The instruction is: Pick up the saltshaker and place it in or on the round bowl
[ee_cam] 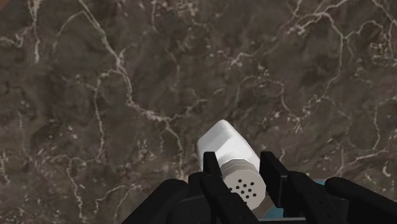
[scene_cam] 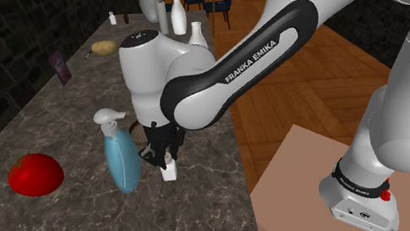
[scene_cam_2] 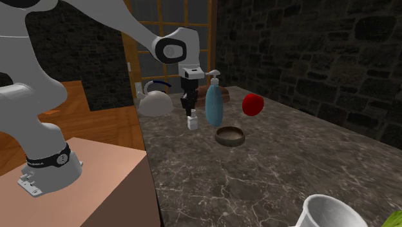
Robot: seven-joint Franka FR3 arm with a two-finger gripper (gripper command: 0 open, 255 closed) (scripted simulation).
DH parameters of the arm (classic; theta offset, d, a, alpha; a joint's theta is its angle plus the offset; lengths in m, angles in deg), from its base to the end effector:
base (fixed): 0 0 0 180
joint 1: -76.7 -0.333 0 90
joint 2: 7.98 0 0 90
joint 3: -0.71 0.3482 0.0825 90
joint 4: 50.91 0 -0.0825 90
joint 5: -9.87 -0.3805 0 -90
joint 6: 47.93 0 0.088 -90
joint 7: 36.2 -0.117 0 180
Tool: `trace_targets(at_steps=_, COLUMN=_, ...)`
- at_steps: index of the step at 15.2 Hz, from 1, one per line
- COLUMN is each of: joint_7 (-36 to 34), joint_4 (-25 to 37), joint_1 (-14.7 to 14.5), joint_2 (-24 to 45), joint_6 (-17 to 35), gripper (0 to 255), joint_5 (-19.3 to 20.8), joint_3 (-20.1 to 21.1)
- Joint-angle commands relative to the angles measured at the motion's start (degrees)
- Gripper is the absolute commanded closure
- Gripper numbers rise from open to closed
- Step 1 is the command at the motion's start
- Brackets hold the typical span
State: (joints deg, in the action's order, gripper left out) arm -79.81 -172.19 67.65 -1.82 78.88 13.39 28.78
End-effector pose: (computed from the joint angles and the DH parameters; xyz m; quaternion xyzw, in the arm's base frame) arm 0.4488 0.3310 0.3934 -0.9992 0.0395 -0.0005 0.0013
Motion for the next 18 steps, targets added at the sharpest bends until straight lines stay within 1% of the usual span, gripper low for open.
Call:
trace_targets(at_steps=1, joint_7=0.2, joint_4=0.3, joint_1=0.0, joint_2=-0.4, joint_6=-0.7, gripper=255, joint_5=-0.3, joint_3=0.0)
trace_targets(at_steps=18, joint_7=2.4, joint_4=8.1, joint_1=0.5, joint_2=-5.8, joint_6=-13.2, gripper=255, joint_5=-3.4, joint_3=0.1)
